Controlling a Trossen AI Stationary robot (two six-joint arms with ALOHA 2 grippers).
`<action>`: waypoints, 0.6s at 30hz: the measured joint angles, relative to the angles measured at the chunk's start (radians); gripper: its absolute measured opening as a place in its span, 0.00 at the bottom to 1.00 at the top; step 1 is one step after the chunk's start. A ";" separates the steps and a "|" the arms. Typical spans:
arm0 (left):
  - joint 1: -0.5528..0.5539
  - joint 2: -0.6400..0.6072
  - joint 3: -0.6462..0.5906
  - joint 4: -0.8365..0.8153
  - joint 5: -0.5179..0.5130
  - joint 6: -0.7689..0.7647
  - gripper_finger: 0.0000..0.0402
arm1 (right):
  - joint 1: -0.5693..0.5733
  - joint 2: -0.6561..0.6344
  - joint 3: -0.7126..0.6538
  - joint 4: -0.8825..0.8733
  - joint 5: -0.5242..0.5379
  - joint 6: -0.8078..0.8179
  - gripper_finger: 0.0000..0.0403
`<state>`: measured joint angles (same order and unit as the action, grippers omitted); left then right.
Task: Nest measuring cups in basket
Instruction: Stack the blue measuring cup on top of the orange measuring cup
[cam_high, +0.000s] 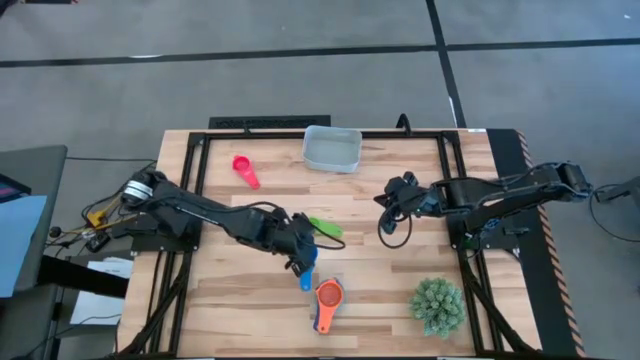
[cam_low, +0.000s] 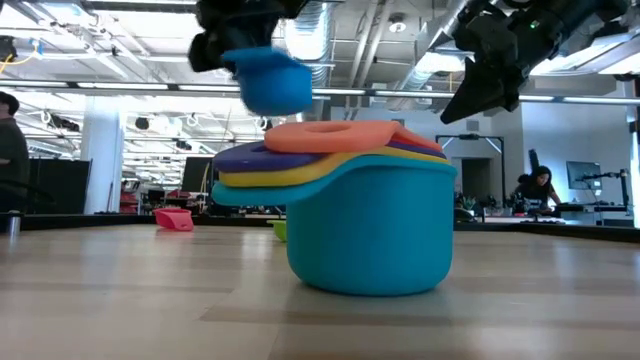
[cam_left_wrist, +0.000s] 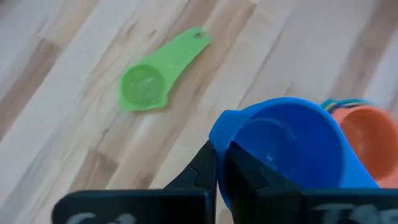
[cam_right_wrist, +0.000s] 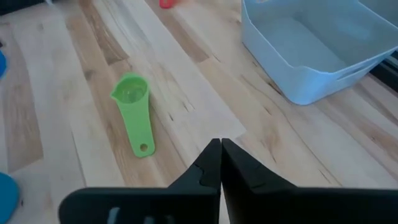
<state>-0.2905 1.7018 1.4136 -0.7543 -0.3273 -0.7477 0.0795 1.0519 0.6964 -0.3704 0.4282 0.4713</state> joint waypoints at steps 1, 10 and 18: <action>0.000 0.004 0.011 0.008 0.008 0.011 0.01 | 0.000 0.000 0.000 -0.003 0.000 0.000 0.06; 0.002 0.005 0.043 0.030 0.056 0.073 0.00 | -0.001 0.000 0.000 -0.010 -0.001 0.024 0.07; -0.005 0.053 0.047 0.100 0.097 0.131 0.00 | -0.002 0.000 0.000 -0.038 -0.003 0.054 0.06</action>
<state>-0.2958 1.7544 1.4607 -0.6546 -0.2304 -0.6165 0.0780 1.0523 0.6964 -0.4082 0.4248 0.5249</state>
